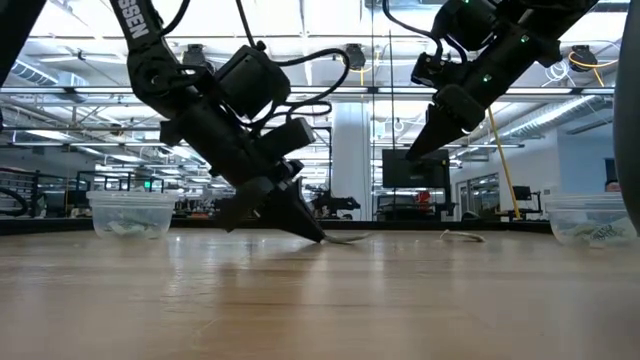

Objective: Pick and place Stevia / Truvia into bins
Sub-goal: Put the stevia packet into the left transparent container

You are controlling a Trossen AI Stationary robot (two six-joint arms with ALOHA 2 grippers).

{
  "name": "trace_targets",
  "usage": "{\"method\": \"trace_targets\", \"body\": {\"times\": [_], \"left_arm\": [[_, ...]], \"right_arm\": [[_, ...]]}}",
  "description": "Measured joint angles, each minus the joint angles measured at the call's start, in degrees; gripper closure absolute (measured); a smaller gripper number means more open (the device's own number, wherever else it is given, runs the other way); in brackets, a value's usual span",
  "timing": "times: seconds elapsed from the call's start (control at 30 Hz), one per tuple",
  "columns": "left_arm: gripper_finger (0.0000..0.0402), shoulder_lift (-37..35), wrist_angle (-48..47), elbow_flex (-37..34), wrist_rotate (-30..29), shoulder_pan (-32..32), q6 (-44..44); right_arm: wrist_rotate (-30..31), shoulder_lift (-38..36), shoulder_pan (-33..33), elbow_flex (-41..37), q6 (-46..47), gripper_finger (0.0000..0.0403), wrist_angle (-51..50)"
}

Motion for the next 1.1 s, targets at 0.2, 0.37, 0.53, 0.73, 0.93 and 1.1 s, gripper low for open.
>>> {"method": "trace_targets", "body": {"times": [0.2,0.37,0.53,0.73,0.93,1.1], "left_arm": [[0.0352,0.04,0.42,-0.04,-1.31,0.33,2.03],[0.0338,0.04,0.58,-0.04,-0.98,0.26,1.98],[0.0337,0.02,0.84,-0.04,-1.03,0.27,1.55],[0.0337,0.03,1.28,-0.04,-0.42,0.27,1.19],[0.0337,0.04,1.34,-0.04,-0.74,0.44,1.13],[0.0337,0.03,2.65,-0.04,-0.87,1.03,0.75]], "right_arm": [[0.0,0.0,0.0,0.0,-0.01,0.0234,0.0],[0.0,0.0,0.0,0.0,-0.02,0.0234,0.01],[0.0,0.0,0.0,0.0,-0.02,0.0234,0.01],[0.0,0.0,0.0,0.0,-0.04,0.0234,0.0],[0.0,0.0,0.0,0.0,-0.02,0.0234,0.01],[0.0,0.0,0.0,0.0,-0.04,0.0234,0.01]]}}
